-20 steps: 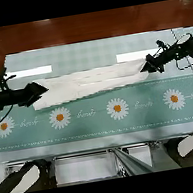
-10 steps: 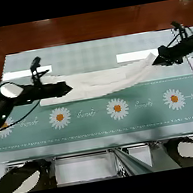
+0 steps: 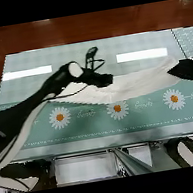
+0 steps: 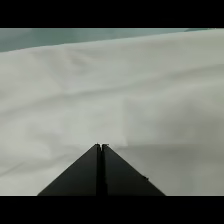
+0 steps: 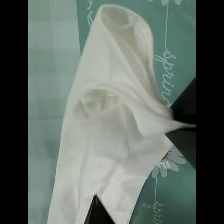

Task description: Fold the shirts.

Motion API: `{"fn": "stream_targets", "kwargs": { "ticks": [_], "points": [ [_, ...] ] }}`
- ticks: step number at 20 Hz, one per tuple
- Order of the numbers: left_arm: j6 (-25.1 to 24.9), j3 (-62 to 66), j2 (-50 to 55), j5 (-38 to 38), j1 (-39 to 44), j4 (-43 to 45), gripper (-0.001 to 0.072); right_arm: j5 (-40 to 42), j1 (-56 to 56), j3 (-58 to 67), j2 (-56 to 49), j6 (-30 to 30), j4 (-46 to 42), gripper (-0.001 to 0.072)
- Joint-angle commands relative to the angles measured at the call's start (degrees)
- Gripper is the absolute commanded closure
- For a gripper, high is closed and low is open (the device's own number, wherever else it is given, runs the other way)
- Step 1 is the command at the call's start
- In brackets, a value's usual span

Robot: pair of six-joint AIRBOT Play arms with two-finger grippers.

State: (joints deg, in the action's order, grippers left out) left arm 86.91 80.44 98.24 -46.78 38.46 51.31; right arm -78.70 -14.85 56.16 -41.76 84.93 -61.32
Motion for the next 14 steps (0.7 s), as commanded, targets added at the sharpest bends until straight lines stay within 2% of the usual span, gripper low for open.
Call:
{"fn": "stream_targets", "kwargs": {
  "ticks": [1,4,7,11,14],
  "points": [
    [6.0,11.7,11.0,-5.3,8.2,0.7,0.0685,-0.7,0.0,-0.9,4.5,1.4,0.2,0.0681],
    [5.7,14.7,15.3,-5.0,14.4,-6.1,0.0684,0.2,0.0,-0.9,4.4,1.4,2.1,0.0681],
    [3.6,17.6,16.5,-7.4,16.2,-6.8,0.0684,0.1,0.0,-0.9,4.4,1.2,2.5,0.0681],
    [3.8,20.5,13.0,-14.2,6.1,-6.7,0.0685,0.3,1.9,-0.9,4.4,1.3,2.6,0.0681],
    [3.8,20.5,5.9,-17.5,-5.4,-6.0,0.0685,4.6,9.9,-0.9,3.7,3.9,2.6,0.0681]
  ]
}}
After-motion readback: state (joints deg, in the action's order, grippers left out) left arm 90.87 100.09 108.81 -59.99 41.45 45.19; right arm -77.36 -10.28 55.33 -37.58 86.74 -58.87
